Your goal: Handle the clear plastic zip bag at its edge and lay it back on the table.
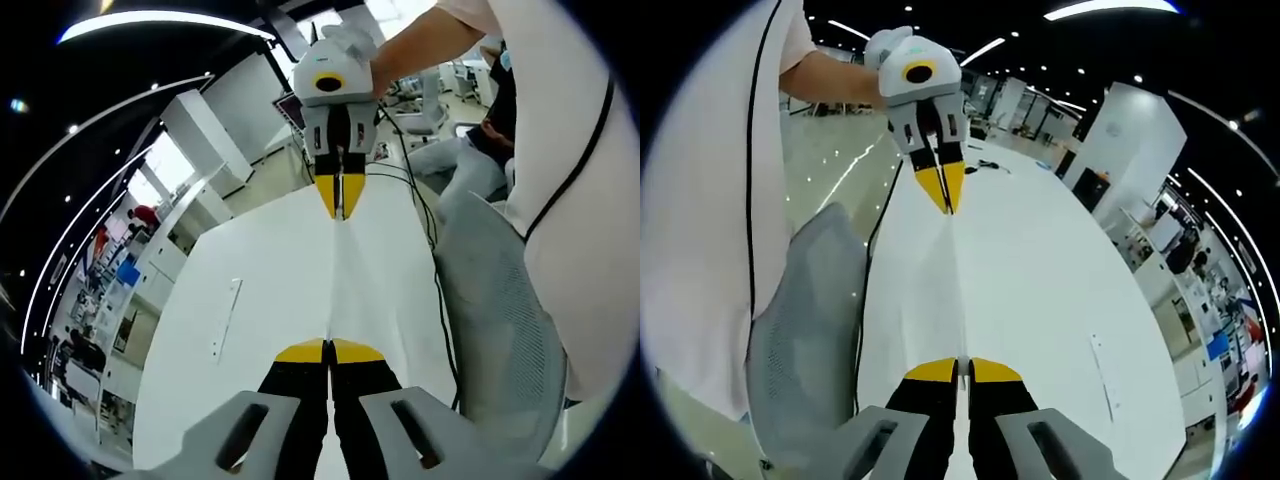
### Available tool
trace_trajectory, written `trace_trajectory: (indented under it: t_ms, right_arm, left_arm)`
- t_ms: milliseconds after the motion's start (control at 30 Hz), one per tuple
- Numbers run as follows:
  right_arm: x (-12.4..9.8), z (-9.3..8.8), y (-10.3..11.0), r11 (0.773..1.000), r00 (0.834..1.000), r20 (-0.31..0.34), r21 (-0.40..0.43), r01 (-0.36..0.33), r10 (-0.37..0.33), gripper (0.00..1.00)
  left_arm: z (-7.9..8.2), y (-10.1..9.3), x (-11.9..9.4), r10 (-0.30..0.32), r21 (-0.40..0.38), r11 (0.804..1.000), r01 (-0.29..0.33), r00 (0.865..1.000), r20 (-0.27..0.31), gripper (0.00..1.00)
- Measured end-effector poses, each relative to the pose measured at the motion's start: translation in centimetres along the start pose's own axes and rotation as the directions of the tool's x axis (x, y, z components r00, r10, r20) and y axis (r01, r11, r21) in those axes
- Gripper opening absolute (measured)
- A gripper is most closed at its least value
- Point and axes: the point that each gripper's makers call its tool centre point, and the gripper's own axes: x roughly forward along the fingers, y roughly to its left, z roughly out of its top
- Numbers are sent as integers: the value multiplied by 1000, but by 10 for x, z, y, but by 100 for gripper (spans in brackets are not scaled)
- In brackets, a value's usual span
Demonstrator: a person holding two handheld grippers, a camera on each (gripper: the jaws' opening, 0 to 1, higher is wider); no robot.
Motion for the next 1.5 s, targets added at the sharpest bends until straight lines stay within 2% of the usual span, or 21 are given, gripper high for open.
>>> trace_trajectory:
  t_ms: [600, 767, 1500]
  right_arm:
    - [4, -8, 1, 998, 1000, 2, 62, -20, 20, 0]
    - [4, -7, 2, 997, 1000, 7, 74, -23, 23, 4]
    - [-3, 47, 1, 996, 992, 121, 77, -47, 37, 6]
  left_arm:
    - [7, 3, -1, 7, 11, 1000, -8, 1000, 14, 0]
    - [8, 3, -1, 10, 13, 1000, -10, 1000, 18, 0]
    - [7, 2, 0, 5, 21, 1000, -6, 1000, 18, 0]
